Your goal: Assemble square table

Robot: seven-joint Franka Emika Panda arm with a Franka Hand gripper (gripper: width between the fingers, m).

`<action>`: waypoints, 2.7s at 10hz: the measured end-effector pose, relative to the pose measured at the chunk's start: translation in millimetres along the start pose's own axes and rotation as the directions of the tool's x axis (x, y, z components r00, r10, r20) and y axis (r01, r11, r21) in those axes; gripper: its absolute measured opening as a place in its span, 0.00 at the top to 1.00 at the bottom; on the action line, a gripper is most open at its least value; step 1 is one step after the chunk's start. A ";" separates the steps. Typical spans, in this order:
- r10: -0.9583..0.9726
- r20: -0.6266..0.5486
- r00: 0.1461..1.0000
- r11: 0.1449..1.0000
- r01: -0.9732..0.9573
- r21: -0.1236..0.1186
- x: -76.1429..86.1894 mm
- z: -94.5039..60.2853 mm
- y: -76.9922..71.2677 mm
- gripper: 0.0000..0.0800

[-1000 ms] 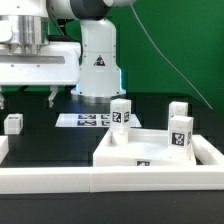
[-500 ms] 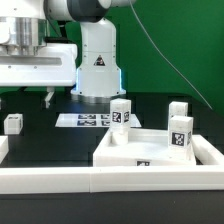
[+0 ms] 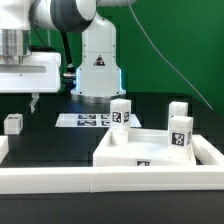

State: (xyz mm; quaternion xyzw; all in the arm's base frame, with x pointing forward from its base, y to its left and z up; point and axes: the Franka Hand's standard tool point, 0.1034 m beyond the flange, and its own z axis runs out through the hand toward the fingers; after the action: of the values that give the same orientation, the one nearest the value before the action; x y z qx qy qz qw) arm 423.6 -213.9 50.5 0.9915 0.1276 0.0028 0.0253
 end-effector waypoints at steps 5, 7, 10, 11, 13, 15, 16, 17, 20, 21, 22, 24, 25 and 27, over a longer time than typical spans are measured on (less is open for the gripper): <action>0.003 0.201 0.980 0.995 -0.022 0.093 -0.7 17.1 -15.8 0.19; -0.011 0.295 0.956 0.992 -0.025 0.121 -1.7 22.4 -18.7 0.19; -0.045 0.444 0.895 0.990 -0.020 0.140 -0.9 22.4 -21.8 0.19; -0.054 0.462 0.885 0.989 -0.016 0.147 1.5 24.5 -23.4 0.19; -0.050 0.462 0.885 0.990 -0.019 0.143 1.5 25.6 -22.6 0.19; 0.000 0.474 0.881 0.991 -0.063 0.117 -6.6 24.4 -13.7 0.19; 0.007 0.463 0.886 0.992 -0.063 0.106 -5.3 24.0 -8.9 0.19; 0.005 0.464 0.886 0.992 -0.063 0.109 -5.0 24.4 -10.1 0.19; -0.003 0.494 0.870 0.990 -0.065 0.122 -7.5 26.4 -14.7 0.19; -0.012 0.556 0.831 0.989 -0.074 0.131 -12.1 26.8 -16.9 0.19; -0.007 0.602 0.799 0.990 -0.078 0.115 -17.6 29.6 -10.9 0.19; 0.039 0.711 0.702 0.996 -0.086 0.030 -30.8 28.8 -7.1 0.19; 0.025 0.747 0.664 0.998 -0.064 0.024 -31.6 31.8 -8.6 0.19; 0.012 0.812 0.583 0.997 -0.072 0.037 -34.1 34.2 -12.3 0.19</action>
Offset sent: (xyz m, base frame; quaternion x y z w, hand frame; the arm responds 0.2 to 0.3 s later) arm -0.0117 -0.0188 -0.0104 -0.0064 -0.1964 -0.0173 0.9804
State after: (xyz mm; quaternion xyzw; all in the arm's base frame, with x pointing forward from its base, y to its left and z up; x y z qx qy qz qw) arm 387.9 -212.4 15.7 0.8868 0.0786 -0.4530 0.0482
